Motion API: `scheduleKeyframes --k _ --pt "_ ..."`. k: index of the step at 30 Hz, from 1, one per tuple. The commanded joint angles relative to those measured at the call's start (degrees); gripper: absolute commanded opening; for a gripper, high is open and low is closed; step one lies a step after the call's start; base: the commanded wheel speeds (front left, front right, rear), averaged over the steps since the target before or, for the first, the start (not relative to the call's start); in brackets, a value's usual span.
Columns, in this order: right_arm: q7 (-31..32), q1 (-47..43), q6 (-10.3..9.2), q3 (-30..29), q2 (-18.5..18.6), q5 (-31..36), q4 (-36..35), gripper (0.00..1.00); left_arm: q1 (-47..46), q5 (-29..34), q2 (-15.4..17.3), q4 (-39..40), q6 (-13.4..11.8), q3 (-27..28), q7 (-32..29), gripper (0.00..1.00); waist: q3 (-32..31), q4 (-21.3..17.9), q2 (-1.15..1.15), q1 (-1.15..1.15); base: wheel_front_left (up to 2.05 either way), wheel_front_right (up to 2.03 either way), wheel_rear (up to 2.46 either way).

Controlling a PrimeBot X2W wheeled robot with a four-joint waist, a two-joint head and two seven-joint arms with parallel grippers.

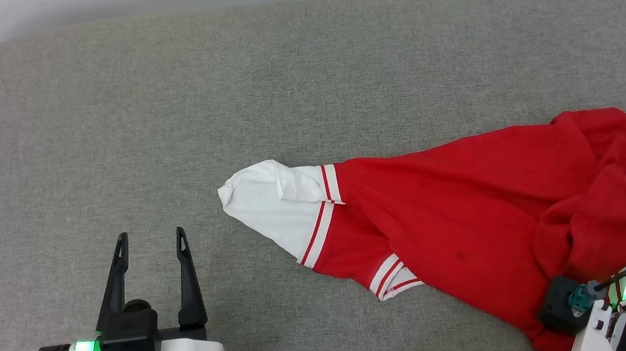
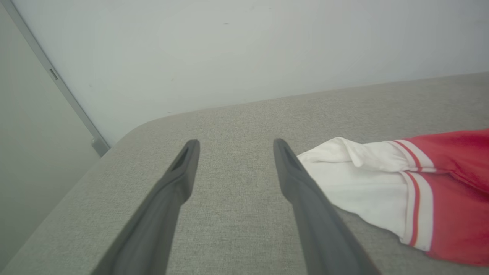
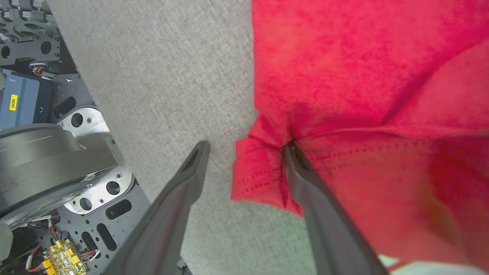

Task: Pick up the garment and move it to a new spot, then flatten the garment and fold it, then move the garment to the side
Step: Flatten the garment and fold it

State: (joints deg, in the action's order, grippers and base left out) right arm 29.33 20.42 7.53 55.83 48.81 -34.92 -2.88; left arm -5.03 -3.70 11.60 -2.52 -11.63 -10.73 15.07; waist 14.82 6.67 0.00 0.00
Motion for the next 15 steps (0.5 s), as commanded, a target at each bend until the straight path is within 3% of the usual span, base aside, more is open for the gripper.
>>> scheduleKeyframes --k 1,2,3,4,9,15 --pt "0.19 -0.58 -0.08 2.03 -0.92 -0.28 2.26 1.00 0.04 0.19 -0.19 -0.07 -0.23 0.31 0.14 1.00 -0.14 -0.17 0.00 0.00 0.00 0.00 0.00" --pt "-0.16 -0.05 -0.07 2.66 -0.91 -0.20 2.84 0.96 0.33 0.20 -0.17 -0.10 -0.30 0.51 0.14 1.00 -0.30 -0.35 0.00 0.00 0.00 0.00 0.00" --pt "-0.94 0.72 -0.08 2.90 -0.92 0.09 3.33 0.35 0.54 0.20 -0.18 -0.16 -0.37 0.69 0.14 1.00 -0.43 -0.55 0.00 0.00 0.00 0.00 0.00" --pt "-1.57 1.32 -0.10 3.06 -0.96 0.18 3.77 0.00 0.65 0.22 -0.24 -0.22 -0.40 0.77 0.14 1.00 -0.63 -0.77 0.00 0.00 0.00 0.00 0.00" --pt "-5.80 3.96 -0.09 2.80 -0.93 -0.07 4.06 0.00 0.97 0.39 -0.44 -0.46 -0.09 0.86 0.14 1.00 -2.16 -1.79 0.00 0.00 0.00 0.00 0.00" --pt "-10.04 4.76 -0.08 -2.55 -0.24 0.53 -0.47 0.00 2.29 0.48 -0.20 -0.30 -0.10 1.29 0.15 1.00 -4.48 -2.85 0.00 0.00 0.00 0.00 0.00"
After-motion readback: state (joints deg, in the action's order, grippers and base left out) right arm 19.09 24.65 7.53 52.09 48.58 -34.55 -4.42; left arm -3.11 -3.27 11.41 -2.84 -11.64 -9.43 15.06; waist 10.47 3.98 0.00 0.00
